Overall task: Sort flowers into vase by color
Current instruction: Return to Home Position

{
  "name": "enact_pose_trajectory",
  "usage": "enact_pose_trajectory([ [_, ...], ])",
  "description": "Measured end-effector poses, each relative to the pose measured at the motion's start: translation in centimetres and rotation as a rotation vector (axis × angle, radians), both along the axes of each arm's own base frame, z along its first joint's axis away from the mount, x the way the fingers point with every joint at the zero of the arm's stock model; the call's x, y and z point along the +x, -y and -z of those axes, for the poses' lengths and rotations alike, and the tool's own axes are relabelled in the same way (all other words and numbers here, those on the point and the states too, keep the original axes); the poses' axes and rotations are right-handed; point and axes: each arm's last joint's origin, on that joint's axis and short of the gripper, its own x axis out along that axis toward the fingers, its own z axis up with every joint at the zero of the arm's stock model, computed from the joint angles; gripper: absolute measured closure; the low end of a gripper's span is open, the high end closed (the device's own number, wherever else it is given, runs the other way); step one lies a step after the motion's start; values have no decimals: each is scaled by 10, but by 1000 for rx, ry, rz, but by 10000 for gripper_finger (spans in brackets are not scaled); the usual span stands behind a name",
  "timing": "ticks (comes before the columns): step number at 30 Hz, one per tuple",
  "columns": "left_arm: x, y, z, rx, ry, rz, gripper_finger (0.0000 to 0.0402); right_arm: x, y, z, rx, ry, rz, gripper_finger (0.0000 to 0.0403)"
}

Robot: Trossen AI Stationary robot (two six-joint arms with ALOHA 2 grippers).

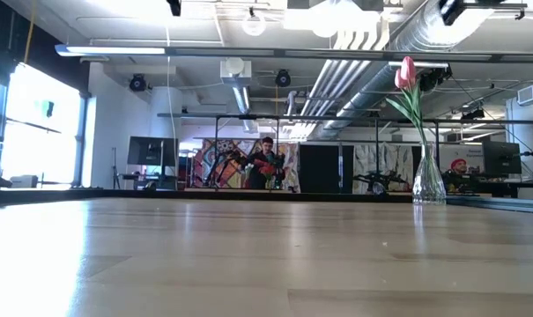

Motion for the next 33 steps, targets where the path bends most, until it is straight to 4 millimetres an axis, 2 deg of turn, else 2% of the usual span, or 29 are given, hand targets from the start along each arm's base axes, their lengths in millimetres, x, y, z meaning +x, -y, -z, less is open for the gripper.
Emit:
enact_pose_trajectory([
  [6,1,0,4,-4,-37,6,401,-44,-6,-9,-3,-31,64,403],
  [13,3,-1,15,-35,-146,-6,401,-53,-8,4,179,-147,67,403],
  [17,4,4,16,81,-164,-2,401,-54,-7,9,19,-199,113,403],
  [22,5,8,20,163,-180,-31,401,-59,-6,5,-172,-147,167,403],
  [28,8,12,52,174,-108,-10,401,-69,-9,3,-294,-83,141,403],
  [33,6,13,78,158,-92,-4,401,-72,-10,2,-317,-69,139,403],
])
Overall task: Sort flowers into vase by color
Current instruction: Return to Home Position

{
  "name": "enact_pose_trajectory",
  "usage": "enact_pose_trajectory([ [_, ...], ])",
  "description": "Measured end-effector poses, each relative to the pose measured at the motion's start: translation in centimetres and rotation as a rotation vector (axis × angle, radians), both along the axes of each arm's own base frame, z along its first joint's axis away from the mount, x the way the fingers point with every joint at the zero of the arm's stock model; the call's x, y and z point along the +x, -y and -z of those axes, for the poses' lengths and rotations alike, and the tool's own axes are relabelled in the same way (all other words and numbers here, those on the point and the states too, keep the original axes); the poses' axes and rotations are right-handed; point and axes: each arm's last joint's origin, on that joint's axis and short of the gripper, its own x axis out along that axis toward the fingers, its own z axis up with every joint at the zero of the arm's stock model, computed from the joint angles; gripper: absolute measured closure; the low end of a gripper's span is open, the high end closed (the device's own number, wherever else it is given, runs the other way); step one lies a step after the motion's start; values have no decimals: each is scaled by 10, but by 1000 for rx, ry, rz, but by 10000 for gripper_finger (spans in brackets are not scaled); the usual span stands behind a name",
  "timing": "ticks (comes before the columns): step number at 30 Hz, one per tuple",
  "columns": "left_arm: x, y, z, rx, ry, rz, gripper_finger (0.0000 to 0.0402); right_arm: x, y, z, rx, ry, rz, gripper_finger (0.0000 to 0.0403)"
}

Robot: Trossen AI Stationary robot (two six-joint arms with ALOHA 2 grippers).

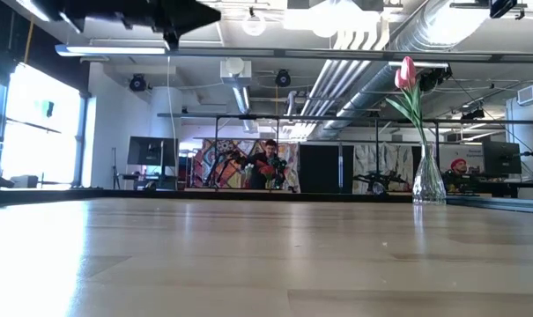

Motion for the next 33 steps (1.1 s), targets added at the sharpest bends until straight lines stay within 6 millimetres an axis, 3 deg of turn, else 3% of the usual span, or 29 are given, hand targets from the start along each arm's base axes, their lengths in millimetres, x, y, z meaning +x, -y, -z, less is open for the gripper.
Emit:
enact_pose_trajectory([
  [5,-4,1,20,-35,14,0,401,6,0,5,-25,38,-38,403],
  [12,-10,7,36,-47,40,25,401,27,3,34,48,85,-61,403],
  [18,-22,10,53,-62,66,9,401,21,1,41,104,93,-100,403],
  [22,-32,11,60,-79,108,2,401,12,0,52,110,149,-70,403],
  [27,-41,15,60,-73,138,-11,401,23,2,54,149,165,-88,403],
  [33,-49,19,63,-55,159,-29,401,38,4,71,178,226,-109,403],
])
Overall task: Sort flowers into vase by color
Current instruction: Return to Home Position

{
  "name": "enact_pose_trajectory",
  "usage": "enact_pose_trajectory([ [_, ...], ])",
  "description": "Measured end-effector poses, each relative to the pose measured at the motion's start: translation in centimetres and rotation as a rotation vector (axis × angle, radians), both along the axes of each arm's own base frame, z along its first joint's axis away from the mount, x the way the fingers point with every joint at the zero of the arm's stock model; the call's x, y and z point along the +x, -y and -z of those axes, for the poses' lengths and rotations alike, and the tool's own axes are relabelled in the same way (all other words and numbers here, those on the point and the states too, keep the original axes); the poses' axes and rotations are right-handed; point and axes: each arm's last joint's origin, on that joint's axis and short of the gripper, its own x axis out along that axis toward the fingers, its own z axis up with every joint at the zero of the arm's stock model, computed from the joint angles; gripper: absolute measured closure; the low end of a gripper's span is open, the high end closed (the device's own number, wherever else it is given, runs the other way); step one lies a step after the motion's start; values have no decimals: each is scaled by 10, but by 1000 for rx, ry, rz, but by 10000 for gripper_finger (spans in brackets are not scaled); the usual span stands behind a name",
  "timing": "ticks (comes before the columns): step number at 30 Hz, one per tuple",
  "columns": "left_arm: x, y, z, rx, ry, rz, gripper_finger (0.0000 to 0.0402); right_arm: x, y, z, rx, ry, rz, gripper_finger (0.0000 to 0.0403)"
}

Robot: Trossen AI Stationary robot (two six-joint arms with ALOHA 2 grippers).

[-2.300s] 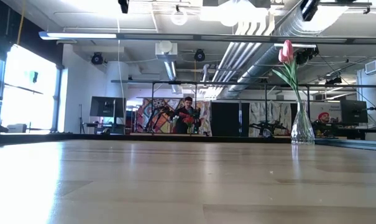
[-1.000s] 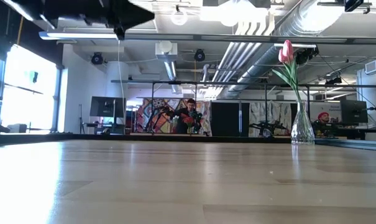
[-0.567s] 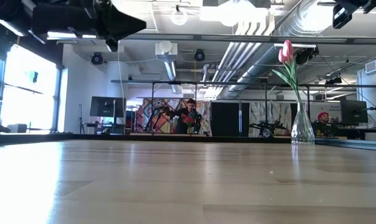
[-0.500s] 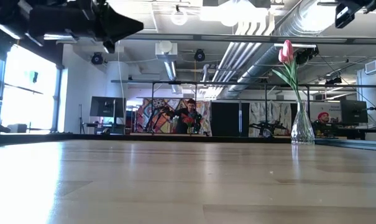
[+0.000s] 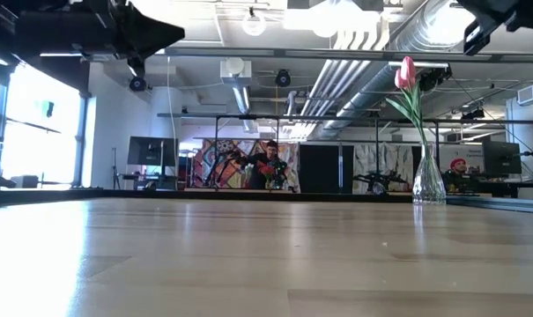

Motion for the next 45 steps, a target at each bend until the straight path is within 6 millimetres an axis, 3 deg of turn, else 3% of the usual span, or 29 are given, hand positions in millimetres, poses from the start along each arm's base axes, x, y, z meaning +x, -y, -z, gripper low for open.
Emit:
enact_pose_trajectory([
  [16,-25,9,26,-8,62,-7,401,26,5,63,125,-78,-11,403],
  [24,-39,10,36,-8,102,-7,401,27,5,65,119,-87,0,403],
  [31,-44,10,39,-8,66,1,401,28,7,69,95,-90,59,403],
  [39,-46,14,42,13,27,128,401,31,8,84,162,-113,78,403],
  [45,-51,13,48,5,-41,124,401,31,9,80,142,-72,89,403],
])
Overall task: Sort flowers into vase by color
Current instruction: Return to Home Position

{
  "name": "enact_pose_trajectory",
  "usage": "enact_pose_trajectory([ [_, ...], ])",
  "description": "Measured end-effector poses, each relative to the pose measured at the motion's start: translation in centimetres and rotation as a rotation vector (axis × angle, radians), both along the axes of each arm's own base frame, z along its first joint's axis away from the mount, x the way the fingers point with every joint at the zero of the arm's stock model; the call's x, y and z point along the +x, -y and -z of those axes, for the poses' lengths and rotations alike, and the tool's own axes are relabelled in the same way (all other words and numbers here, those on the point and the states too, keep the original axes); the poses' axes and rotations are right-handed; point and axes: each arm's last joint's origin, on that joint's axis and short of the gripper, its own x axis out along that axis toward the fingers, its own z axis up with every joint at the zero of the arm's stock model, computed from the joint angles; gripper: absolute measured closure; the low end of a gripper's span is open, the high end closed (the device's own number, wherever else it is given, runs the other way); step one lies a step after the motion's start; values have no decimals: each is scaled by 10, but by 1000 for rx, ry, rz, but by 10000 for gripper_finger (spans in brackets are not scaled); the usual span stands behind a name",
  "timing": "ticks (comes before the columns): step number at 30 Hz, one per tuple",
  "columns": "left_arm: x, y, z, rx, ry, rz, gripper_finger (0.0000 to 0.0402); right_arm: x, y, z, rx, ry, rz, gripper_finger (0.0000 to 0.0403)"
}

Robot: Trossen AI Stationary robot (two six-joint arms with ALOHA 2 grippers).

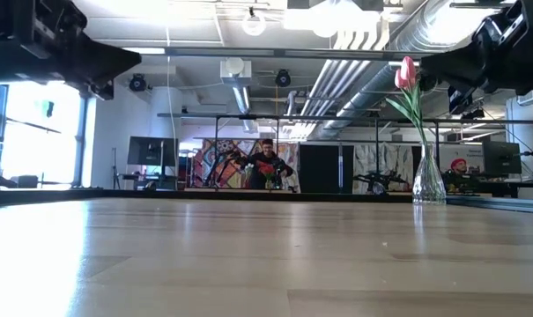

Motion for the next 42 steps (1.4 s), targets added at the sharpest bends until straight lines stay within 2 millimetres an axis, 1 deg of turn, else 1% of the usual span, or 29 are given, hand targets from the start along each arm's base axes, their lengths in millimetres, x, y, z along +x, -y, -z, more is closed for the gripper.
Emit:
enact_pose_trajectory([
  [6,-10,0,0,-1,3,0,401,0,1,1,9,-14,41,403],
  [12,-20,1,3,0,-8,-1,401,0,3,10,134,-79,85,403],
  [16,-20,1,7,3,-48,3,401,0,3,14,157,-117,83,403],
  [23,-20,-2,10,29,-85,-42,401,0,2,7,38,-65,80,403],
  [31,-20,-4,11,37,-92,-44,401,0,-3,2,-10,-21,-99,403],
  [38,-20,-3,11,32,-86,-7,401,-3,-4,1,-63,-8,-113,403],
  [42,-20,-3,10,32,-85,-7,401,-3,-5,2,-79,-18,-158,403],
])
